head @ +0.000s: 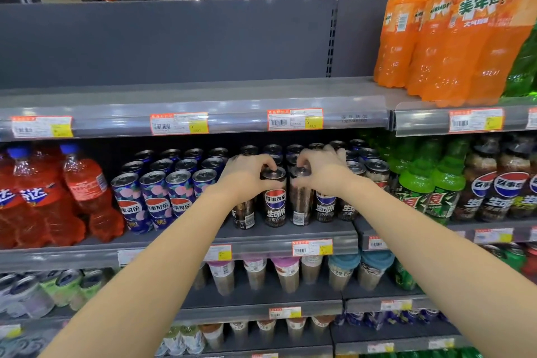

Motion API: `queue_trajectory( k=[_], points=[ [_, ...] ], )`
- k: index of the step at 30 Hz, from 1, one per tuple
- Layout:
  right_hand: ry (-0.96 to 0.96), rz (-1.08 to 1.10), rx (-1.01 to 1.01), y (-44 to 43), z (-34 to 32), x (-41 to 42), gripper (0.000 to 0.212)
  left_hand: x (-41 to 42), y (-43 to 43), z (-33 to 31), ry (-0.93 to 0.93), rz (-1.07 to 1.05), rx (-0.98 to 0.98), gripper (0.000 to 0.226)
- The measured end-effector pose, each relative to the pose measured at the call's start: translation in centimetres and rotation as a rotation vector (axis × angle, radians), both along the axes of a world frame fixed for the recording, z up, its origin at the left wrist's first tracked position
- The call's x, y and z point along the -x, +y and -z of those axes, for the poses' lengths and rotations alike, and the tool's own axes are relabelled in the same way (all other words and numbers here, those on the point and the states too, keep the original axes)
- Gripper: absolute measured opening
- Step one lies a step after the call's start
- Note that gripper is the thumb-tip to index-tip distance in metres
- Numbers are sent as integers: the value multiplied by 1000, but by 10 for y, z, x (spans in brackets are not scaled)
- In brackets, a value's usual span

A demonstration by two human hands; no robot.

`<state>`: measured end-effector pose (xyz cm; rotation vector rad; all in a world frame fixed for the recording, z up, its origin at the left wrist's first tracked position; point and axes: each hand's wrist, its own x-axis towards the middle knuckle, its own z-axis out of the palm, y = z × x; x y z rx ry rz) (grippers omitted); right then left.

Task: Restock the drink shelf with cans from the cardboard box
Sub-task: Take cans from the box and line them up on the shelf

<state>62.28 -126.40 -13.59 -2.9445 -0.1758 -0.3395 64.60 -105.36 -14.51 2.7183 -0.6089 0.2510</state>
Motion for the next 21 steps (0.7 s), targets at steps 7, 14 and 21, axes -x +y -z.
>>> queue_trajectory(
  k=[7, 14, 21],
  points=[
    [40, 64, -81, -4, -1, 0, 71, 0, -2, 2, -59, -16, -65, 51],
    [92, 29, -93, -2, -4, -4, 56, 0, -1, 1, -54, 0, -47, 47],
    [70, 125, 25, 2, -8, -2, 76, 4, -2, 2, -42, -10, 9, 48]
  ],
)
